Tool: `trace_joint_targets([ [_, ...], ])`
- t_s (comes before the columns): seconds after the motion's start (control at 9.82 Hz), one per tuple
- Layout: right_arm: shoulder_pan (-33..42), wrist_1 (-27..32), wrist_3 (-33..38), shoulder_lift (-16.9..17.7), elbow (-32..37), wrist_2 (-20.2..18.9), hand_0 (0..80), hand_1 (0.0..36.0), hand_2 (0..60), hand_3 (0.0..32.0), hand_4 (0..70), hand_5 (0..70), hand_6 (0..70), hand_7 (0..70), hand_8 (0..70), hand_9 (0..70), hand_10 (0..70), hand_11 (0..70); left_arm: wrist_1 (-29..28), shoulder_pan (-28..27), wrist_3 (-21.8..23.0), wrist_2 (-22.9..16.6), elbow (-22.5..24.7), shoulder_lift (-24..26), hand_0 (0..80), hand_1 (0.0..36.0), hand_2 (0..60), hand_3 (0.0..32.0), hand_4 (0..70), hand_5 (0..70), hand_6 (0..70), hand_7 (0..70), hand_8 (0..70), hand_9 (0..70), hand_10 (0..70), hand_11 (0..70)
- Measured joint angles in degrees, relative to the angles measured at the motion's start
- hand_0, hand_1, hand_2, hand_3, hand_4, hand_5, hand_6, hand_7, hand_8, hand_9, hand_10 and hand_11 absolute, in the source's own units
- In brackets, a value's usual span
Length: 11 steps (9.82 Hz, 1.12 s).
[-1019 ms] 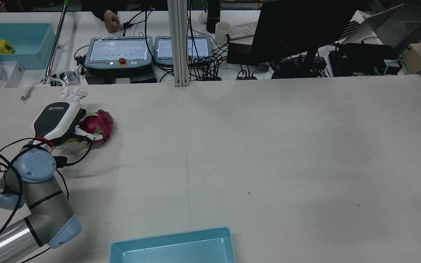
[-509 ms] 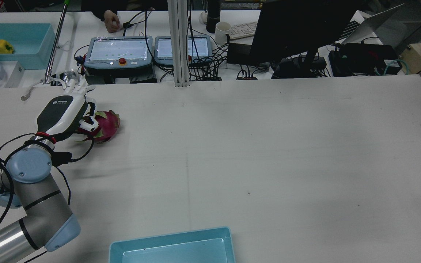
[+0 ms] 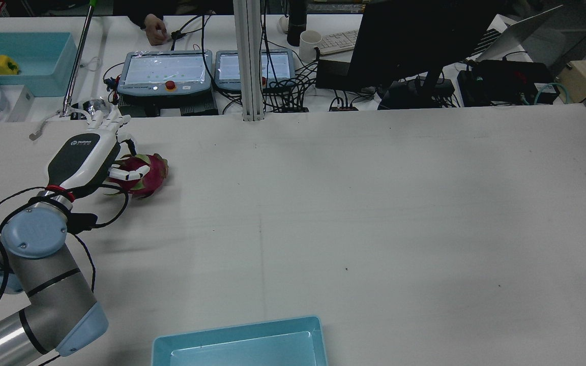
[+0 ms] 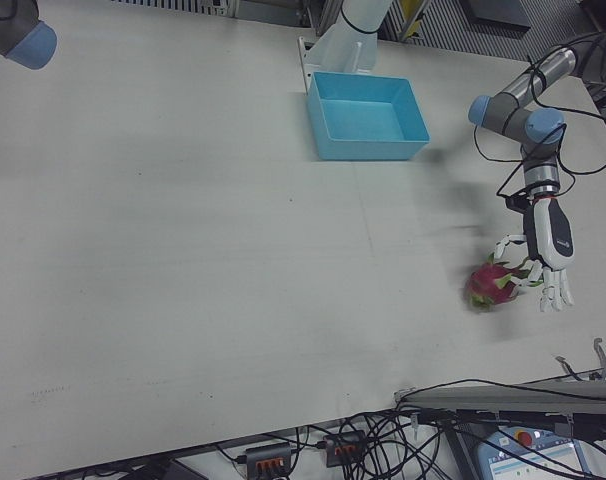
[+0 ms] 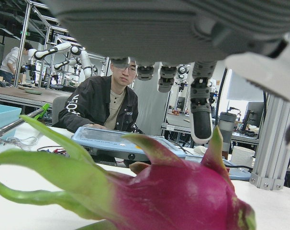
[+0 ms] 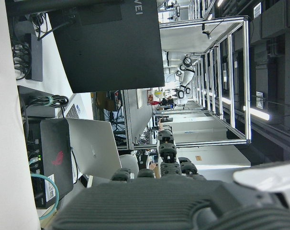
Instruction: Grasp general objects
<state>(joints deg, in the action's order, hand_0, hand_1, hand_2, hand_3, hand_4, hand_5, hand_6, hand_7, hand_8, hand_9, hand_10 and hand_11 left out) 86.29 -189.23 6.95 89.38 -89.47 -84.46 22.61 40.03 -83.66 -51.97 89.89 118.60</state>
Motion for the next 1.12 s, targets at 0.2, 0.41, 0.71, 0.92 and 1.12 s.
trace_joint_targets([
  [0.2, 0.0, 0.0, 0.0, 0.0, 0.0, 0.0, 0.0, 0.0, 0.0, 0.0, 0.0, 0.0, 0.0, 0.0, 0.0, 0.0, 0.0, 0.0, 1.8, 0.1, 0.0, -0.3, 1.1, 0.2, 9.6, 0.0, 0.0, 13.6, 0.0, 5.4, 0.0, 3.3, 8.9, 0.0, 0.0, 0.0],
  [0.41, 0.0, 0.0, 0.0, 0.0, 0.0, 0.0, 0.0, 0.0, 0.0, 0.0, 0.0, 0.0, 0.0, 0.0, 0.0, 0.0, 0.0, 0.0, 2.8, 0.1, -0.3, -0.4, 1.7, 0.2, 16.7, 0.0, 0.0, 16.0, 0.0, 6.9, 0.0, 3.8, 9.2, 0.0, 0.0, 0.0],
  [0.71, 0.0, 0.0, 0.0, 0.0, 0.0, 0.0, 0.0, 0.0, 0.0, 0.0, 0.0, 0.0, 0.0, 0.0, 0.0, 0.0, 0.0, 0.0, -1.2, 0.0, -0.8, -0.1, -2.0, 0.1, 40.8, 4.7, 0.0, 25.4, 0.0, 4.8, 0.0, 4.5, 9.8, 0.0, 0.4, 0.9],
  [0.92, 0.0, 0.0, 0.0, 0.0, 0.0, 0.0, 0.0, 0.0, 0.0, 0.0, 0.0, 0.0, 0.0, 0.0, 0.0, 0.0, 0.0, 0.0, -3.8, 0.0, -3.4, 0.0, -3.8, 0.2, 47.7, 11.0, 0.0, 27.0, 0.0, 2.4, 0.0, 5.1, 10.4, 0.0, 1.0, 2.5],
  [1.12, 0.0, 0.0, 0.0, 0.0, 0.0, 0.0, 0.0, 0.0, 0.0, 0.0, 0.0, 0.0, 0.0, 0.0, 0.0, 0.0, 0.0, 0.0, -5.4, 0.0, -6.2, 0.0, -4.3, 0.3, 46.9, 10.1, 0.0, 23.8, 0.0, 2.5, 0.0, 5.0, 10.3, 0.0, 1.0, 2.4],
])
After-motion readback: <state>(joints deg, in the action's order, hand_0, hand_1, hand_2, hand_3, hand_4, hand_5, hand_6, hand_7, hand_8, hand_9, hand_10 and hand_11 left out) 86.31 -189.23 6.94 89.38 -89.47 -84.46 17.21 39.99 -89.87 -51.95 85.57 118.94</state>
